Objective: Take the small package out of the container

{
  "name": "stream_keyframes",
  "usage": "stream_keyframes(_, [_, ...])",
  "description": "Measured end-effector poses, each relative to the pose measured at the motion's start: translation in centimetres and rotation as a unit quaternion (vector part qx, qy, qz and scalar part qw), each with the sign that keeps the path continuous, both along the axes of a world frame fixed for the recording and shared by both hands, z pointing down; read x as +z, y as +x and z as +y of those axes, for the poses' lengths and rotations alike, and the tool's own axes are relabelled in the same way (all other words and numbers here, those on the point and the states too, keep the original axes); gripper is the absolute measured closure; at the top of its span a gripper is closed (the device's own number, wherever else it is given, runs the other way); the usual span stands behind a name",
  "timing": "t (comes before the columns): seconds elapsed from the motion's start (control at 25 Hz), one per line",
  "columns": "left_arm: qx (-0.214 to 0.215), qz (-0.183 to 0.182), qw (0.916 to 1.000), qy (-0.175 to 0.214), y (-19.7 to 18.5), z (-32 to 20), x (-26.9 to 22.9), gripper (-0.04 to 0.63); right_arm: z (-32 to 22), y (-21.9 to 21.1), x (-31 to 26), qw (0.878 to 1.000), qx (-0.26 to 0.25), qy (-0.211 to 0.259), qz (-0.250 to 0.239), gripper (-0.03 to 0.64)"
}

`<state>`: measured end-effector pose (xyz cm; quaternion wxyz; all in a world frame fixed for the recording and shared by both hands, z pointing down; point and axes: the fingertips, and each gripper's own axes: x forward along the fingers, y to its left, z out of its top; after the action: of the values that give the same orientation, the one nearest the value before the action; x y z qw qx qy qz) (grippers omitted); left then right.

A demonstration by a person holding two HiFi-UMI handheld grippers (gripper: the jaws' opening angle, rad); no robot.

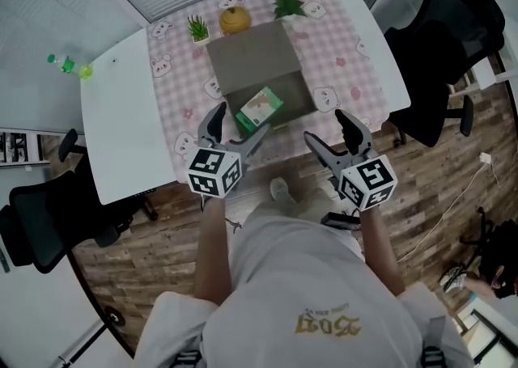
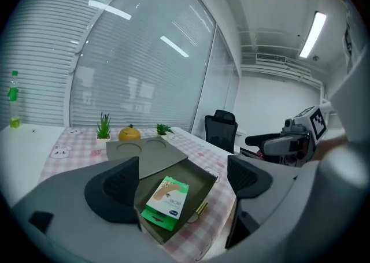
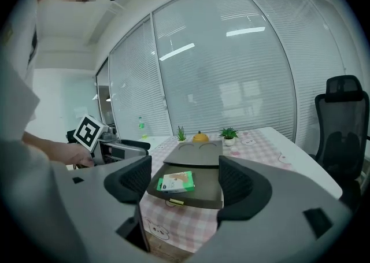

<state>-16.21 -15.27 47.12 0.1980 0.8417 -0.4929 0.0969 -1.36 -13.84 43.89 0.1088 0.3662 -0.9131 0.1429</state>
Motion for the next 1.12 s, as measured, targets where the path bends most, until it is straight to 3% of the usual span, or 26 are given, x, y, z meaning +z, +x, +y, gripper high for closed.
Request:
stream_keyframes(0.44, [0.055,-0.043,0.9958,-0.059,1.5,-2.2,3.6,0.12,-2.3,-0.3,1.0,1.0,0.003,-0.007,0.003,0.259])
stream_keyframes(0.72, [0.106,-0.103,0.9828,-0.111,3.1,-3.3,6.6,0.121,-3.6,-0.7,2.7,1.0,-0.008,-0.022,-0.001,0.259])
stream_keyframes(1.12, [0.117,-0.11,0.9707,-0.179,3.7,-4.8,10.5,0.12,-6.3,0.4,5.6,0.998,-0.013,-0.053,0.009,0.261])
